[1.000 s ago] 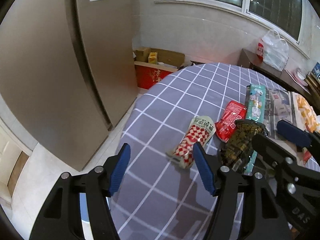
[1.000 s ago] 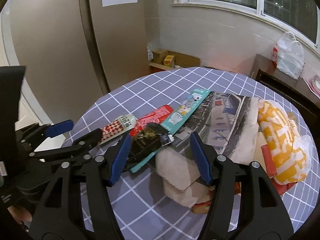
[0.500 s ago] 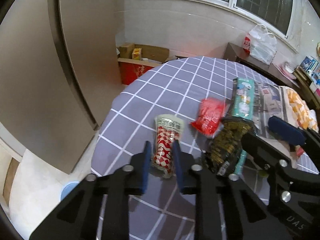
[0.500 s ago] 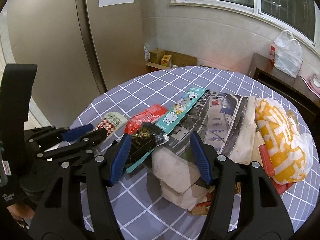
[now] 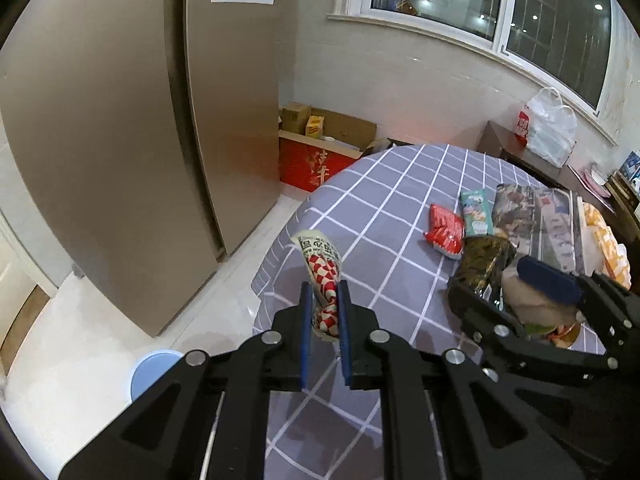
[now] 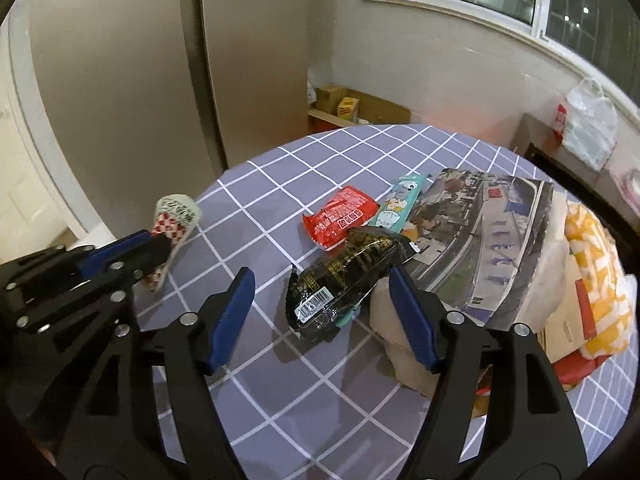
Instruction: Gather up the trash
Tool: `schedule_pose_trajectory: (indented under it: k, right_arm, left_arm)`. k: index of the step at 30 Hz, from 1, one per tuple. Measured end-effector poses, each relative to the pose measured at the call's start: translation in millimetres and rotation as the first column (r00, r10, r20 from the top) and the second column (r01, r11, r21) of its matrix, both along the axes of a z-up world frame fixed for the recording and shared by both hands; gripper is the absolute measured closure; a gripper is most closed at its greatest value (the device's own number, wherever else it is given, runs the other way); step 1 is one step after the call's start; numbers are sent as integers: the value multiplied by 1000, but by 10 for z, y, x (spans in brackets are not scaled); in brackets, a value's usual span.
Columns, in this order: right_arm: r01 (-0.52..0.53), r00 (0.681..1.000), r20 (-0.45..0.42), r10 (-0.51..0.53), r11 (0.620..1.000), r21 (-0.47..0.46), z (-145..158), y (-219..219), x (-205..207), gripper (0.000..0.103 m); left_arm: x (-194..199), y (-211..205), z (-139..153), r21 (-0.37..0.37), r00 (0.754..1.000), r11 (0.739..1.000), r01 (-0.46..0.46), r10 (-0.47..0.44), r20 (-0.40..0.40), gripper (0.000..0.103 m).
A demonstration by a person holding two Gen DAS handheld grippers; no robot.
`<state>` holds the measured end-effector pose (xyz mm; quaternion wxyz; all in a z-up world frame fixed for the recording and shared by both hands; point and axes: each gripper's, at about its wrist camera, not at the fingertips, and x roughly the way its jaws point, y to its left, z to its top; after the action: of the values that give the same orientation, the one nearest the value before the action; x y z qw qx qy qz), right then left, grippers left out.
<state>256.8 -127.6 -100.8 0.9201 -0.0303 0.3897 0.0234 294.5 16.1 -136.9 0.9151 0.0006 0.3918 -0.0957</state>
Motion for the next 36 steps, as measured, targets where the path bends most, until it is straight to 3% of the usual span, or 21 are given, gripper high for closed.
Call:
schedule_pose_trajectory:
  k: [3,5,7,9,12,22,36]
  right_arm:
    - [5,1000,-1,-5,998,-61,-44,60,-4,43]
    - [25,1000,9,-24,993,-114,-59,58,-26,65]
    - [41,999,13,-40,991,-129,-57,19,-54,76]
    - [38,999,7,-38,995,-91,-45,-49,-73,79]
    - [30,999,11,-30,999,-37,3,-96,-134,100]
    - [-23,997,77,18,998,59,300,-69,-445,101]
    - [-134,987,117,113,972,194,598,138,-671,101]
  left_arm:
    - [-2,-2,-11,-5,1000,1000,1,-1,-5,92]
    - [-16,-16,-10,-13,1000,1000,6,-6,-6,92]
    - [-43,-25,-1,-17,1000,1000,13,-13,-4,92]
    - [-79,-23,12,-30,1000,999,15,-15,-3,92]
    - [-136,-17,47,-38,1000,999,14,-13,1,92]
    - [-405,38,258,-55,999,998,5,-3,43,92]
    - [-695,469,451,-120,996,991,-55,63,64,92]
